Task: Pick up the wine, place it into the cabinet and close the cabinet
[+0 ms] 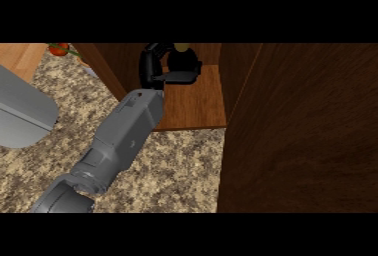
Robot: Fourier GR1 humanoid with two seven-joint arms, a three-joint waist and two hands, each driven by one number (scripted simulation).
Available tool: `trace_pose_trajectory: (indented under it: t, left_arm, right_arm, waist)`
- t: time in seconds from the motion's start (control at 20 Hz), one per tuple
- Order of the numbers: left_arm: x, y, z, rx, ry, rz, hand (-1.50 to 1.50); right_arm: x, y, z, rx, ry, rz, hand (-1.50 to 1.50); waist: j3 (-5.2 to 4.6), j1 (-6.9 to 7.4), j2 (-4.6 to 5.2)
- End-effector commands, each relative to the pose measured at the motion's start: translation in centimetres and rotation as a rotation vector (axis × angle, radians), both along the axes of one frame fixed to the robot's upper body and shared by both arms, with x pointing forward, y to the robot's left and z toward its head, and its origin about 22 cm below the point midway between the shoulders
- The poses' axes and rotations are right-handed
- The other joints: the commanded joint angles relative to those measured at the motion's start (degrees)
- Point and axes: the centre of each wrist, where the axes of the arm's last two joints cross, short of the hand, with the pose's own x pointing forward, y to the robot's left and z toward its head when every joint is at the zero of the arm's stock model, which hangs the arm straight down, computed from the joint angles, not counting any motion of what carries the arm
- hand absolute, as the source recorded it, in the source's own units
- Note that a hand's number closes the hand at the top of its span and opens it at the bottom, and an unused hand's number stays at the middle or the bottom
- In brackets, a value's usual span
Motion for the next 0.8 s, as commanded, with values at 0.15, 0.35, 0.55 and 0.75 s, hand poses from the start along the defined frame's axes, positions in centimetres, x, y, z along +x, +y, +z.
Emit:
trace_pose_trajectory:
  t: [0.15,0.35,0.55,0.75]
  left_arm:
    - [0.4,1.8,-0.4,-0.037,0.032,0.041,1.50]
    - [-0.1,1.1,-1.3,-0.028,0.014,0.053,1.50]
    - [-0.1,3.4,-2.1,0.016,0.021,0.048,1.50]
    - [-0.9,2.6,-3.4,0.052,0.064,0.052,-1.50]
  right_arm:
    - [-1.9,-0.7,0.9,0.017,-0.031,0.026,-1.50]
    - [-2.1,-1.2,0.9,0.002,-0.036,0.028,-1.50]
    - [-1.8,0.0,1.2,0.009,-0.030,0.049,-1.50]
    - [-1.6,-0.1,0.7,0.016,-0.020,0.037,-1.50]
  waist:
    - [-0.11,-0.02,0.13]
    - [-0.10,-0.54,0.29]
    - [-0.15,-0.20,0.31]
    - [-0.13,-0.43,0.40]
